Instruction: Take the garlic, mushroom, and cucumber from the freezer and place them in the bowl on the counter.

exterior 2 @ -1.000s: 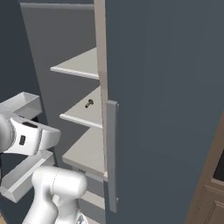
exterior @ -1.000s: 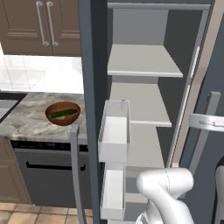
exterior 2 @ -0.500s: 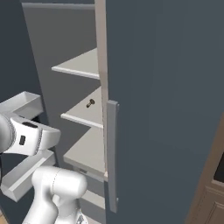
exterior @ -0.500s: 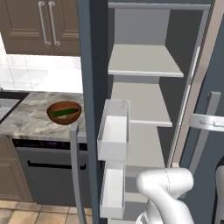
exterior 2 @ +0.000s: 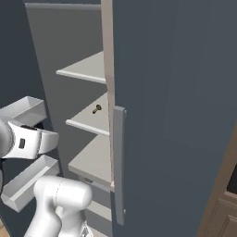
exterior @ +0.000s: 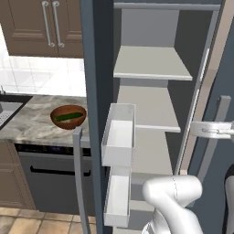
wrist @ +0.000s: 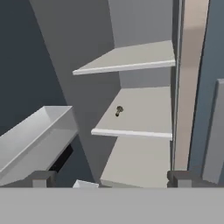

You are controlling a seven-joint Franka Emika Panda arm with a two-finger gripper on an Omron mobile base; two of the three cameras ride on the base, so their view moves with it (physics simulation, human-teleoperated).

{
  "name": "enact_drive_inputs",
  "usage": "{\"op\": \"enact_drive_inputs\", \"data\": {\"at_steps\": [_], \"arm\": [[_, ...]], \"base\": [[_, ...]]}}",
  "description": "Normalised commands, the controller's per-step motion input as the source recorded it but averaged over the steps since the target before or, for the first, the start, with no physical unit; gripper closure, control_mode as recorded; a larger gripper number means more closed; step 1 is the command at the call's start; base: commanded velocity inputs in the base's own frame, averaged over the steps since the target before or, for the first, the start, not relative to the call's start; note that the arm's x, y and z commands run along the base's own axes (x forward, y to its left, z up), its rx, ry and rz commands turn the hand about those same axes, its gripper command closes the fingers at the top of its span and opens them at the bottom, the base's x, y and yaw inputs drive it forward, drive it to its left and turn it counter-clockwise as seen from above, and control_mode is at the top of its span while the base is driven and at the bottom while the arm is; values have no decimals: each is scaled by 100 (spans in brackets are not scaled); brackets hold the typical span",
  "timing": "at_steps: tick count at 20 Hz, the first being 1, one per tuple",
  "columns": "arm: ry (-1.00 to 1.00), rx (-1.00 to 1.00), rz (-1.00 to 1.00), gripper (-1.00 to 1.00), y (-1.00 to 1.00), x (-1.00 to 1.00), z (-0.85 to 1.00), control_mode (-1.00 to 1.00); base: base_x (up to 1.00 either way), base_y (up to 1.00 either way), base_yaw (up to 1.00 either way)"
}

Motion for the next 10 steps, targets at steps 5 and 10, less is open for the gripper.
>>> {"op": "enact_drive_inputs", "data": {"at_steps": [5,10], "arm": [[11,1,3,-100,27,10,0,-100],[21,2,-9,-100,35,23,-5,-100]], "base": [[0,0,0],[0,0,0]]}}
